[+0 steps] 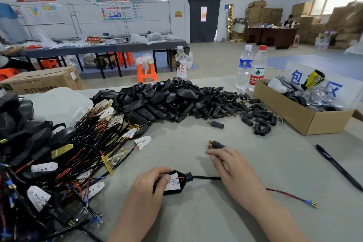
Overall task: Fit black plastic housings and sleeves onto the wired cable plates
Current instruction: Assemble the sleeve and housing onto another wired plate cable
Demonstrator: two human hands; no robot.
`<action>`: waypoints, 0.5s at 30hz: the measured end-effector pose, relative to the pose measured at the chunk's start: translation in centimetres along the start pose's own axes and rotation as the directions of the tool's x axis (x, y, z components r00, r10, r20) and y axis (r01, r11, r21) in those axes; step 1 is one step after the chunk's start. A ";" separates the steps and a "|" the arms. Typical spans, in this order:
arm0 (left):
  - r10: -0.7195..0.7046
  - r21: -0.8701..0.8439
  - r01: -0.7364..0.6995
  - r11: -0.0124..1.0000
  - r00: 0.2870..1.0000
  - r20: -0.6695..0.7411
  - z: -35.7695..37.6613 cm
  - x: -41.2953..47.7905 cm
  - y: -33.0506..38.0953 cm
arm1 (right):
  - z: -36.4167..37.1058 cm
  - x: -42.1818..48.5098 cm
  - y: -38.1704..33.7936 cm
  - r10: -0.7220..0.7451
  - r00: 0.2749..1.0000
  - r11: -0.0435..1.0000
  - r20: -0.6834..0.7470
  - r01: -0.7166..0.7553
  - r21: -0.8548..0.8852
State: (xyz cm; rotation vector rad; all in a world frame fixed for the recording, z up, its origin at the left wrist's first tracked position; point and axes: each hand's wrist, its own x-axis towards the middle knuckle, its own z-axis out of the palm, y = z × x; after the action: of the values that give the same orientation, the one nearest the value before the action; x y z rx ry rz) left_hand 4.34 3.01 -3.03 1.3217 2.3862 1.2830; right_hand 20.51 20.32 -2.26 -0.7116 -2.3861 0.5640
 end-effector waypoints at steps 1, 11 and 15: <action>-0.013 -0.004 0.013 1.000 1.000 -0.009 -0.1 0.0 -0.1 | -0.2 0.1 0.3 0.027 0.998 0.999 -0.061 -0.028 -0.018; -0.141 0.203 0.211 0.956 0.940 -0.311 -3.2 0.4 -3.1 | -1.2 0.1 2.3 0.242 0.963 0.951 -0.122 -0.260 -0.167; -0.070 0.287 0.194 0.938 0.918 -0.391 -2.5 0.1 -2.5 | -0.8 0.1 1.9 0.184 0.983 0.975 0.000 -0.182 -0.123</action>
State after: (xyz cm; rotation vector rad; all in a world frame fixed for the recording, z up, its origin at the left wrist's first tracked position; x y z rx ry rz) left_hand 1.48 0.95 -3.28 1.0224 3.0023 1.2409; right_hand 21.65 21.99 -2.65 -0.9928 -2.3967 0.4999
